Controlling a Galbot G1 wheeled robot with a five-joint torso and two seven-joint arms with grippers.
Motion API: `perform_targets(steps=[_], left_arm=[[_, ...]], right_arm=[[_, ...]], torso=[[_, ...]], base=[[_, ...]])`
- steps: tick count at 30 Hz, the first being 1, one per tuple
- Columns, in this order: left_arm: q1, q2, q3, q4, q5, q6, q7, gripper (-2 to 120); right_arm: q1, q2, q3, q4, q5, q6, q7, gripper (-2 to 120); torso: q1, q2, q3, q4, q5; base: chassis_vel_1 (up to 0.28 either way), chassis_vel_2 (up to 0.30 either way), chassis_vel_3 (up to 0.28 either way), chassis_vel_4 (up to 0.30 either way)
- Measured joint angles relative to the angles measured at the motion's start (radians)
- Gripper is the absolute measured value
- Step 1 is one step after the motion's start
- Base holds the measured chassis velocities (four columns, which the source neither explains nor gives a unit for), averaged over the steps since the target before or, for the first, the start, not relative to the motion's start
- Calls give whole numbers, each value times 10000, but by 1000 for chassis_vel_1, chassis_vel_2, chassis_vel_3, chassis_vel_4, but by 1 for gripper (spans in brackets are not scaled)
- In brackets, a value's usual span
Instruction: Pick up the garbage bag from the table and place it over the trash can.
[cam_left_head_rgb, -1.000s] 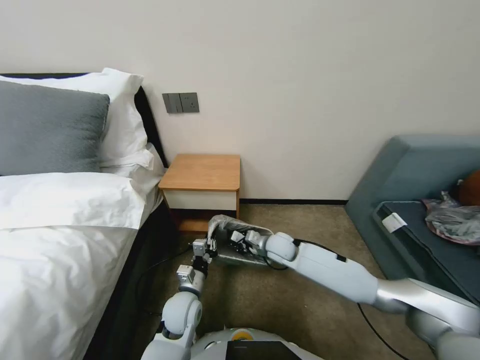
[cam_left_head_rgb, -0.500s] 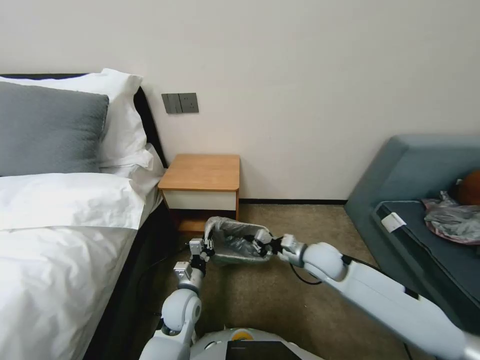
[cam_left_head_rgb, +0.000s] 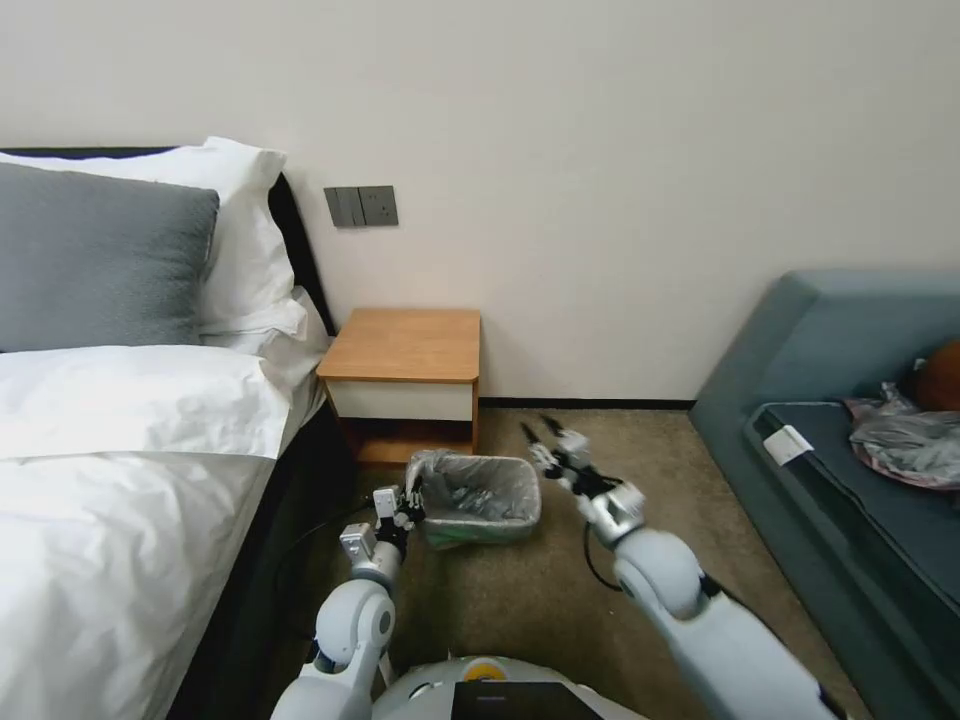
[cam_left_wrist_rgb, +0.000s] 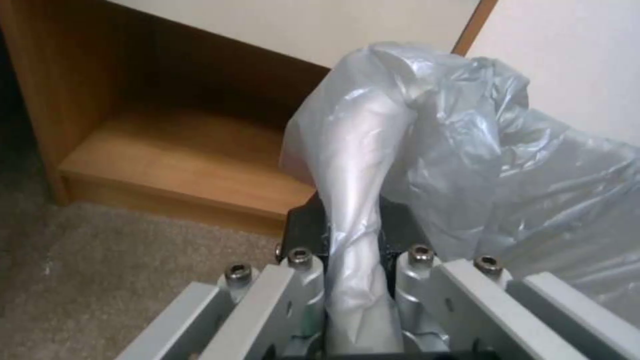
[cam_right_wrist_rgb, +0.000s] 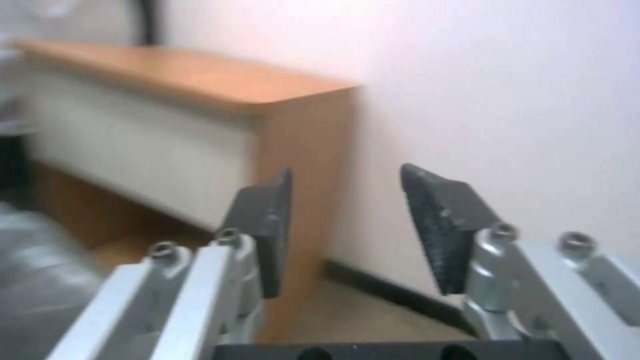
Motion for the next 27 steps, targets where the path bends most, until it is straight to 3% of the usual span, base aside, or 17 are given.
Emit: perform_targets(steps=[4,13,27], left_arm=[[-115,171,15,218,-290,-150,42,7],[-185,218,130,649,-734,-108,109,7],[-144,151,223,1378,-732,-351,354,7]], right_arm=[[-1174,1550,1469,179,-222,807,46,68],[-1391,2667,1719,155,-169,1198,27,98],[-1019,3029,1646,98,118,1176,-67,100]], torso=[[0,0,0,3,1],[0,0,1,5,0],[1,0,0,4,4]], base=[[0,0,0,0],[0,0,0,0],[0,0,0,0]])
